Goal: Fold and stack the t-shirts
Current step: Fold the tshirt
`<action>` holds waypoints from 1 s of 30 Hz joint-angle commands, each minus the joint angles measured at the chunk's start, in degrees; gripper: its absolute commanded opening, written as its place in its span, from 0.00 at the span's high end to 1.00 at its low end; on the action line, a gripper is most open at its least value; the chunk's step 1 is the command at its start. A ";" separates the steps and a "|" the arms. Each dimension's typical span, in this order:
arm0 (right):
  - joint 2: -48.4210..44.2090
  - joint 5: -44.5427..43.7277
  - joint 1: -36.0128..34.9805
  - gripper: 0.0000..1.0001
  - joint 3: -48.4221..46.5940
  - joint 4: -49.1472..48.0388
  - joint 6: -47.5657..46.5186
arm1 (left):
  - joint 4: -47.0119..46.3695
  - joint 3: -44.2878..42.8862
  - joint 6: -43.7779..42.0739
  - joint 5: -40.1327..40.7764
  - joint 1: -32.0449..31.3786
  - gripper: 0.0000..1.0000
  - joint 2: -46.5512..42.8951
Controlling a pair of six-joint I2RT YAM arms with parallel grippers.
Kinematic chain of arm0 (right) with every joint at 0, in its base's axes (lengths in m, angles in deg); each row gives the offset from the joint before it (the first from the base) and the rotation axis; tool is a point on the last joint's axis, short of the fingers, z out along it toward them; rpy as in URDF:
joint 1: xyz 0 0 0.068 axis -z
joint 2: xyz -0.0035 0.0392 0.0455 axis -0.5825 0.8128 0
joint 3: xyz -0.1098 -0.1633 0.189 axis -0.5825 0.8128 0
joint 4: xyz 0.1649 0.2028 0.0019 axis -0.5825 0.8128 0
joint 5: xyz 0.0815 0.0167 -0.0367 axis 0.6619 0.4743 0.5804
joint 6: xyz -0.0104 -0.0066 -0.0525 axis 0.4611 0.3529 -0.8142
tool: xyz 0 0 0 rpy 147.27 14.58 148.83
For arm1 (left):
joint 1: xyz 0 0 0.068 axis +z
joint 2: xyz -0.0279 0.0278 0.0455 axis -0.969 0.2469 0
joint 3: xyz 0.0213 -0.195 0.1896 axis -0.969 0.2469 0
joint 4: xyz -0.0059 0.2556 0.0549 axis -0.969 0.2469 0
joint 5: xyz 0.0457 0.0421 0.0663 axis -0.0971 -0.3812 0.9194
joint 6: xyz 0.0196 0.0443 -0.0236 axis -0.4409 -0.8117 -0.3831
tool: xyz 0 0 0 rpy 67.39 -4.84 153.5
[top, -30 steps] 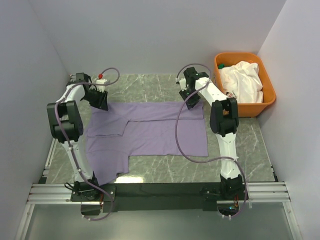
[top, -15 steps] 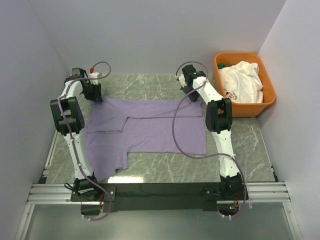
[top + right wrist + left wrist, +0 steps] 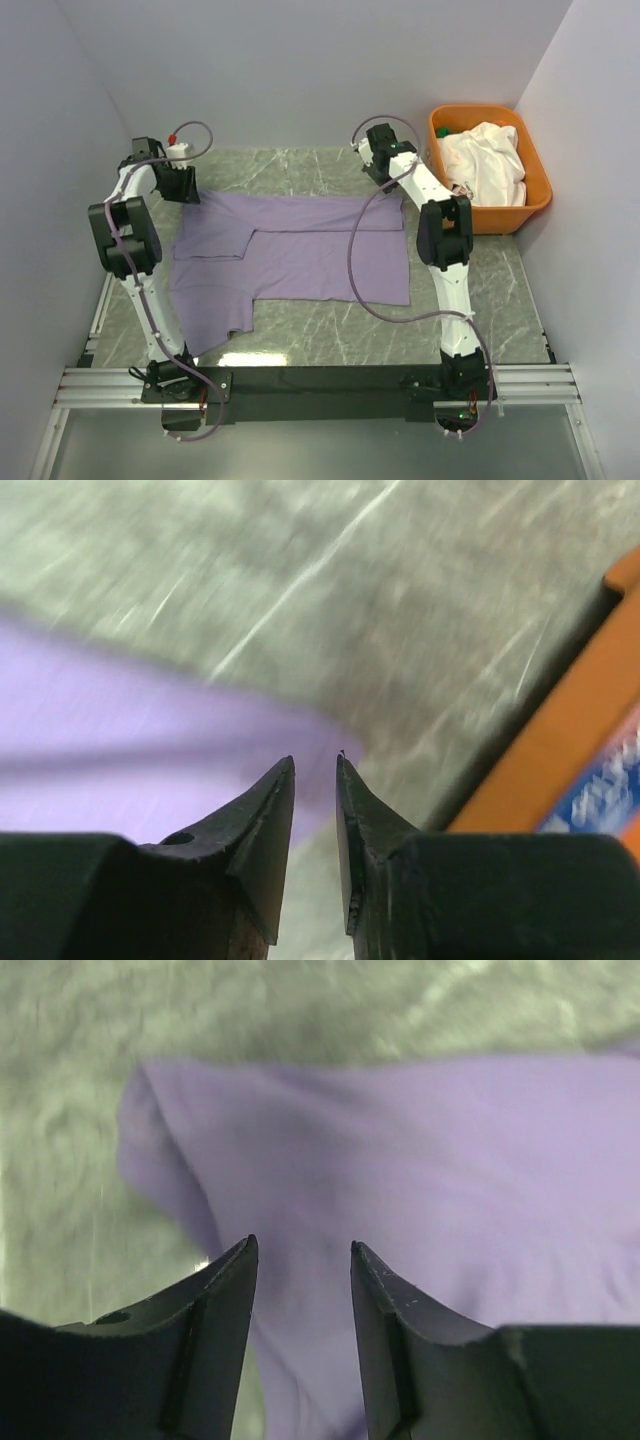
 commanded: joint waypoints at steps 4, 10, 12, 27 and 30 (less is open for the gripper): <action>-11.49 9.53 -2.75 0.69 8.85 9.75 3.00 | 1.55 6.32 -4.23 -4.77 -0.05 0.52 -12.09; -6.14 12.53 -2.93 0.78 7.01 18.19 3.18 | 3.85 11.86 -6.34 -4.95 -0.22 0.55 -12.01; -4.90 11.39 -2.93 0.80 5.87 18.90 2.92 | 4.46 12.57 -7.13 -4.60 -0.49 0.56 -11.74; 6.97 -1.00 -2.93 0.83 -9.05 19.00 0.90 | 6.49 10.20 -5.29 -0.38 -0.93 0.59 -4.45; 8.11 -4.08 -2.93 0.81 -10.92 16.19 -0.51 | 6.84 7.92 -3.88 -0.12 -0.93 0.59 -2.08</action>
